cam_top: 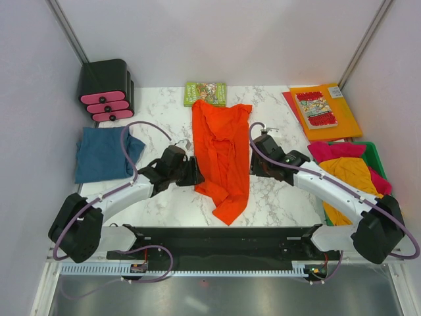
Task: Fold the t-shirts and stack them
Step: Grab the bottom of the folded rectangular tshirt with both arms
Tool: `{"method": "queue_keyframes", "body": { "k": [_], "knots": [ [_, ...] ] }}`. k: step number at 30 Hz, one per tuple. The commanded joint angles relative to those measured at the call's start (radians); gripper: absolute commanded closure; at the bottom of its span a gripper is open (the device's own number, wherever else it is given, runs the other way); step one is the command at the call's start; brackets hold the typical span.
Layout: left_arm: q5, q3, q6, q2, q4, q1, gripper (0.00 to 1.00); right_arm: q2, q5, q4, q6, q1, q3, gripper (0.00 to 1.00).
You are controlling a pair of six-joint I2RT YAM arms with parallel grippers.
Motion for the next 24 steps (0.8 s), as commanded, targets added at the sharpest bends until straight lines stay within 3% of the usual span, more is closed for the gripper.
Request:
{"method": "queue_keyframes", "body": {
  "k": [1, 17, 20, 24],
  "knots": [
    [0.027, 0.015, -0.033, 0.015, 0.113, 0.003, 0.44, -0.039, 0.0, 0.026, 0.016, 0.005, -0.041, 0.52],
    [0.061, -0.006, -0.07, 0.124, 0.15, 0.003, 0.47, -0.037, -0.005, 0.031, 0.002, 0.005, -0.062, 0.52],
    [0.069, -0.014, -0.082, 0.125, 0.162, 0.003, 0.51, -0.04, 0.001, 0.029, -0.001, 0.005, -0.066, 0.52],
    [0.074, -0.02, -0.082, 0.113, 0.159, 0.003, 0.66, -0.039, 0.001, 0.032, 0.001, 0.005, -0.072, 0.52]
  ]
}}
